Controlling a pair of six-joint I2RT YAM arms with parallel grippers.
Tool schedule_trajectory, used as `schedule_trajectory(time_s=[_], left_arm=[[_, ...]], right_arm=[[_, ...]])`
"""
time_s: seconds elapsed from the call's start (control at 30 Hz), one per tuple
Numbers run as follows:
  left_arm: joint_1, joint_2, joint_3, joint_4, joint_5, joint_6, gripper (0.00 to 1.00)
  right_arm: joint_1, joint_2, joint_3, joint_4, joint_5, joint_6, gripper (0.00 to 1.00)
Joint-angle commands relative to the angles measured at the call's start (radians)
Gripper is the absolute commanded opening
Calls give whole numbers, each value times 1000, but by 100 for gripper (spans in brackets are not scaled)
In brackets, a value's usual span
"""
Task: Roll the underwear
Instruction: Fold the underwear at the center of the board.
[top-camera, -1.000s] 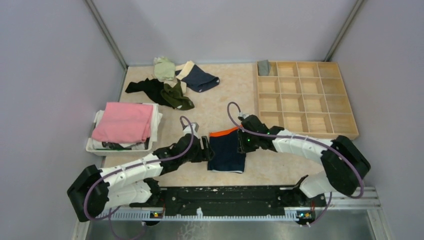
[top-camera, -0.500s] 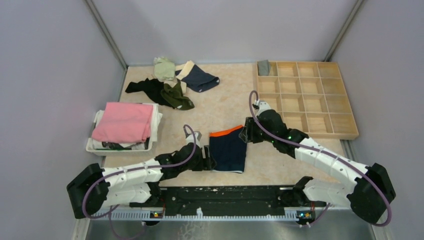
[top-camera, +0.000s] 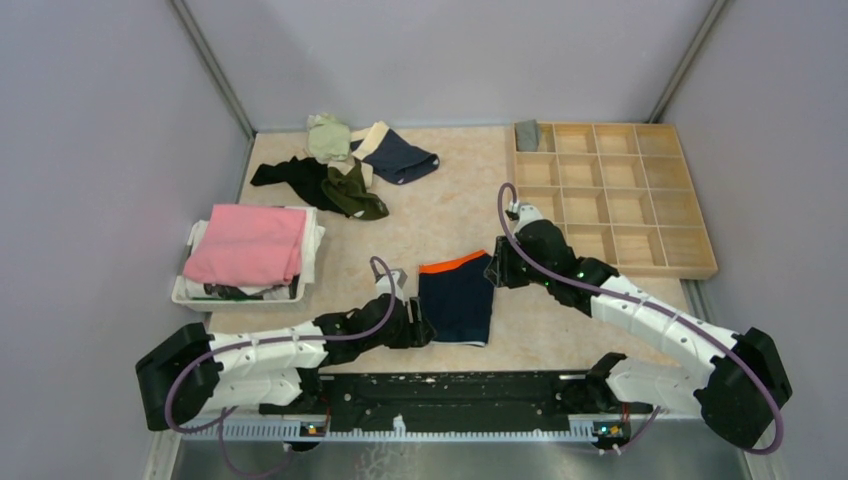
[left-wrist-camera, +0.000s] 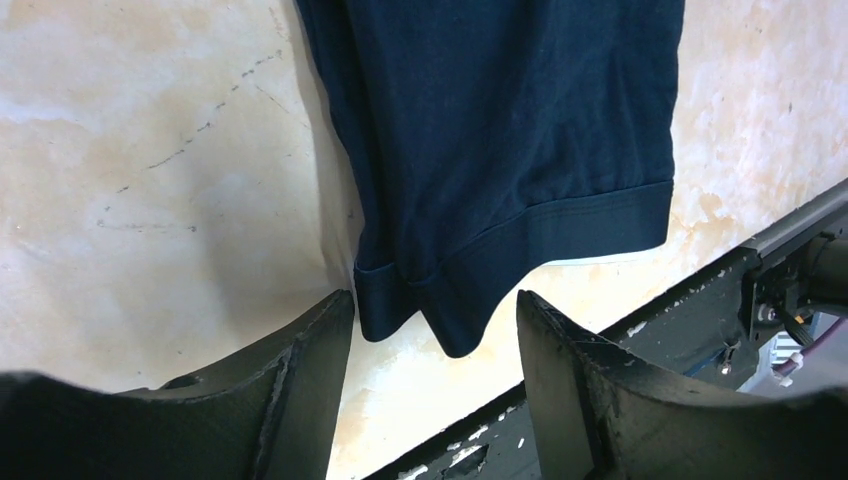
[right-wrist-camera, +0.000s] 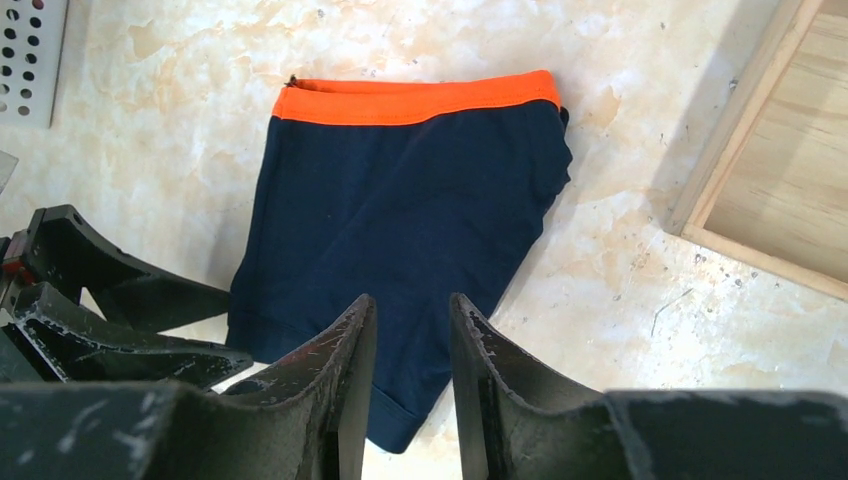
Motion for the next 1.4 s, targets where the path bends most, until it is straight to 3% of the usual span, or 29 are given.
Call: schedule_trajectory(time_s=[0.0, 0.37, 0.53, 0.63, 0.73, 0.87, 0.97, 1.1, 1.37], left_arm=[[-17, -11, -54, -8, 3, -44, 67], [-18, 6, -65, 26, -24, -40, 50], [-18, -12, -83, 62, -36, -38, 41], [-17, -22, -88, 65, -43, -36, 36], [-18, -29, -97, 80, -43, -30, 28], [-18, -20, -102, 100, -40, -18, 12], [-17, -12, -105, 120, -40, -13, 11], [-18, -5, -112, 147, -39, -8, 1], [-18, -3, -113, 163, -48, 1, 0]], right_arm=[[-10, -13, 33, 10, 0, -4, 31], [-10, 15, 25, 28, -56, -6, 29], [-18, 25, 16, 44, -95, 13, 56], [-23, 18, 25, 44, -80, 17, 61], [-23, 36, 60, 24, -75, 21, 60], [-21, 80, 102, 21, -114, 58, 47], [38, 148, 162, -3, -78, 97, 43], [159, 306, 347, -103, 35, 105, 43], [220, 653, 688, -284, 77, 114, 49]])
